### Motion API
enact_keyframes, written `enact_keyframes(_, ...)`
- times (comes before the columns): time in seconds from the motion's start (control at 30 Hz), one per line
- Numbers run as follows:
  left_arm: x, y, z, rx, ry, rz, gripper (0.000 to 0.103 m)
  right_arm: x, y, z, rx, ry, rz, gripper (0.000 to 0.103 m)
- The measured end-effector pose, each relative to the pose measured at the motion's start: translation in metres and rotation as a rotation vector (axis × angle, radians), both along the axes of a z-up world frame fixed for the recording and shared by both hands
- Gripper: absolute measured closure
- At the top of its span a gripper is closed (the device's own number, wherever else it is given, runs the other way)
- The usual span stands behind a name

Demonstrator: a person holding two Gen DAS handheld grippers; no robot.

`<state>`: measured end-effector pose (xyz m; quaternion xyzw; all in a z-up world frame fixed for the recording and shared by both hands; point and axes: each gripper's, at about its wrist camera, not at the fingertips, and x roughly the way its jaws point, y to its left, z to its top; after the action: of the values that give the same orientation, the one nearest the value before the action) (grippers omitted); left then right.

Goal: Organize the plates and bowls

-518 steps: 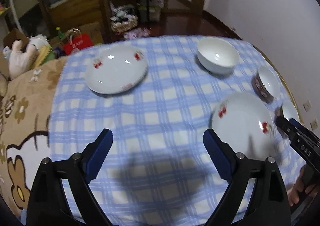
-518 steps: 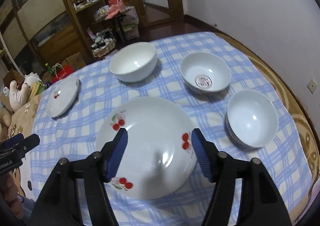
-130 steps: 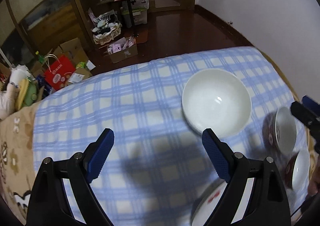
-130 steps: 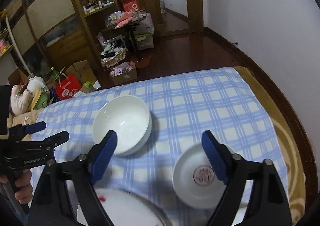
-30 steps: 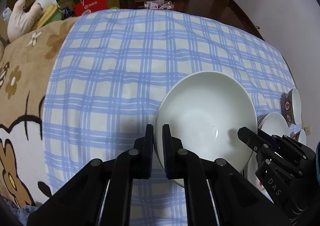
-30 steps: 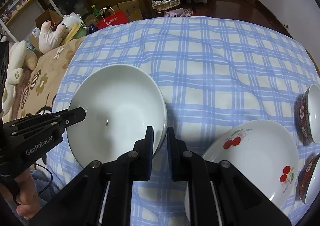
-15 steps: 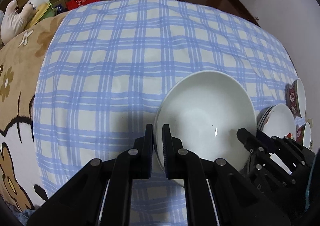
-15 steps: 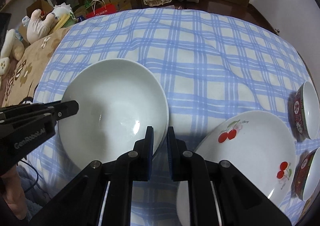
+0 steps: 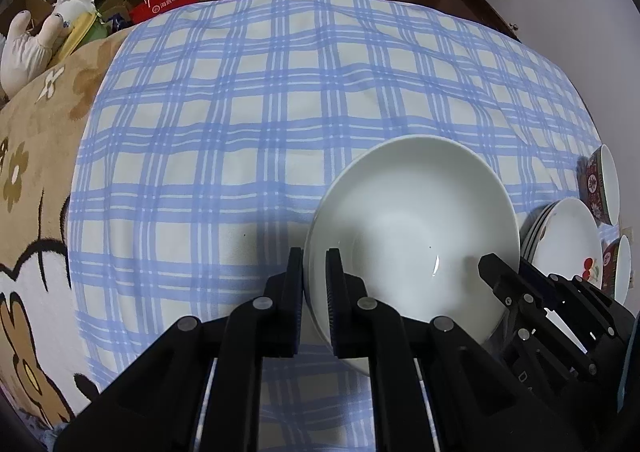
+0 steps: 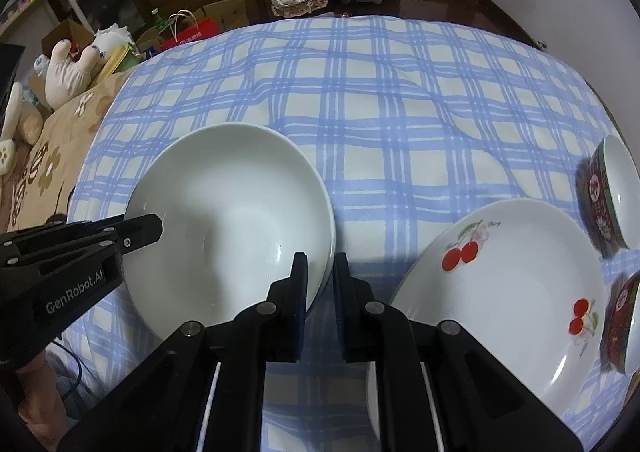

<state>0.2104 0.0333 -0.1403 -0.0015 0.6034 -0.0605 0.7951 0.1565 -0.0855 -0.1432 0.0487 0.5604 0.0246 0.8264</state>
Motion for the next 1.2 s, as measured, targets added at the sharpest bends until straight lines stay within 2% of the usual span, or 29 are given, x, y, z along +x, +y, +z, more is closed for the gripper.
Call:
enact_keyframes(0.73, 0.003, -0.003, -0.005, 0.014, 0.021, -0.017, 0.094, 0.002, -0.003, 0.000, 0.025, 0.017, -0.024, 0.090)
enact_keyframes(1.0, 0.005, -0.004, -0.008, 0.010, 0.025, -0.020, 0.093, 0.001, -0.006, 0.000, 0.074, 0.012, -0.033, 0.089)
enact_keyframes(1.1, 0.005, -0.003, -0.007, 0.007, 0.021, -0.024, 0.091, 0.000, -0.008, 0.001, 0.084, 0.011, -0.032, 0.089)
enact_keyframes(1.2, 0.001, -0.004, -0.001, 0.030, -0.016, -0.047, 0.090, -0.002, -0.011, 0.006, 0.097, -0.008, -0.032, 0.089)
